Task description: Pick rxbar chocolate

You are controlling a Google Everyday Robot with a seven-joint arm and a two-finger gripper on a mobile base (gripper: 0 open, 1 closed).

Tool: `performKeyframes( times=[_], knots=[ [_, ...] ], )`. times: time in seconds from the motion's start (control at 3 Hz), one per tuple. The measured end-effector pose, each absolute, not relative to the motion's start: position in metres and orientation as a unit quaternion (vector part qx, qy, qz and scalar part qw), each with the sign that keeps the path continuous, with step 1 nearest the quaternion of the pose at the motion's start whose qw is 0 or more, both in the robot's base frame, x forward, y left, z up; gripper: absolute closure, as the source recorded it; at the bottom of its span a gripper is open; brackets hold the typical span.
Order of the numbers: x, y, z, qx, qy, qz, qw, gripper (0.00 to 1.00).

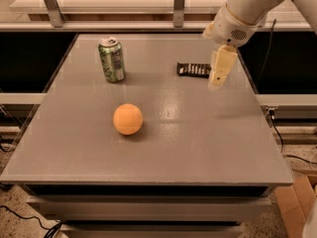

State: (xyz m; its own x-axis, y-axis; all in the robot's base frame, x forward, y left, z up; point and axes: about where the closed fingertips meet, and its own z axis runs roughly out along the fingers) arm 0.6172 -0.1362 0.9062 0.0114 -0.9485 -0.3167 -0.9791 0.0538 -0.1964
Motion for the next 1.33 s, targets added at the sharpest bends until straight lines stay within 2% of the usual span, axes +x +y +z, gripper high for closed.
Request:
performKeyframes(
  times=[1.33],
  knots=[
    [0.670,-0.127,0.869,-0.692,0.699,0.054,0.172,0.00]
  ],
)
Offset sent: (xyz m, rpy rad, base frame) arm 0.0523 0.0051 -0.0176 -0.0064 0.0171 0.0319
